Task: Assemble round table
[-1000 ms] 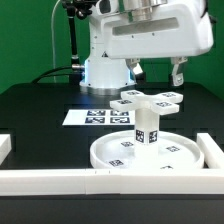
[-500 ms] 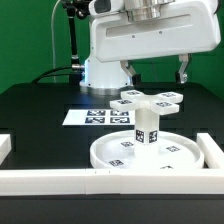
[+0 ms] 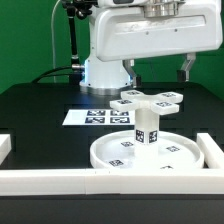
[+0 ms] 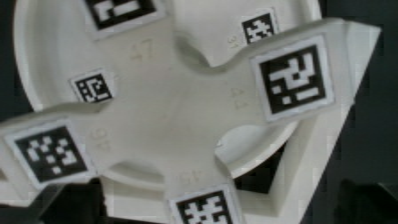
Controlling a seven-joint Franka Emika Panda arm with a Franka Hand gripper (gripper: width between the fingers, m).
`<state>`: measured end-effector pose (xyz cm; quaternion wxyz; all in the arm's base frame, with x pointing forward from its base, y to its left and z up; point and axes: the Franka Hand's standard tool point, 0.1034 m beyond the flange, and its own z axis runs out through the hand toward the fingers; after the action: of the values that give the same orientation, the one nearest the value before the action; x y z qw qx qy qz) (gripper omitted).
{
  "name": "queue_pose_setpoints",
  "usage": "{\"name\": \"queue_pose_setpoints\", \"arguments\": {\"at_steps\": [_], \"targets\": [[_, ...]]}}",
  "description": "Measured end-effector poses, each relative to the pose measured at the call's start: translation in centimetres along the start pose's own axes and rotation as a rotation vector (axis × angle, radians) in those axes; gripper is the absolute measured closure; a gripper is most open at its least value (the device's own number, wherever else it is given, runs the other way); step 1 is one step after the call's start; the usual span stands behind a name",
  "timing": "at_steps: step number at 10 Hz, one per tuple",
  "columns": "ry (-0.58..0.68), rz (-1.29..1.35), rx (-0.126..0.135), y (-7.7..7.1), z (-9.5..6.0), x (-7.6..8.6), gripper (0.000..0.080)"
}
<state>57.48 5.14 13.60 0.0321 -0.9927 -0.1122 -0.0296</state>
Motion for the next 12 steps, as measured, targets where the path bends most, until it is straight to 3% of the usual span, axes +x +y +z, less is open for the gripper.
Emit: {"name": "queue_pose_setpoints", "arguments": {"at_steps": [4, 8, 12], "targets": [[-0.001, -0.259, -0.004, 0.4, 0.0, -0.1, 0.0151], [-0.014, -0.743, -0.018, 1.2, 0.3, -0.4, 0.0151], [-0.028, -0.948, -0.036, 1.7, 0.9, -0.7, 0.0151]]}}
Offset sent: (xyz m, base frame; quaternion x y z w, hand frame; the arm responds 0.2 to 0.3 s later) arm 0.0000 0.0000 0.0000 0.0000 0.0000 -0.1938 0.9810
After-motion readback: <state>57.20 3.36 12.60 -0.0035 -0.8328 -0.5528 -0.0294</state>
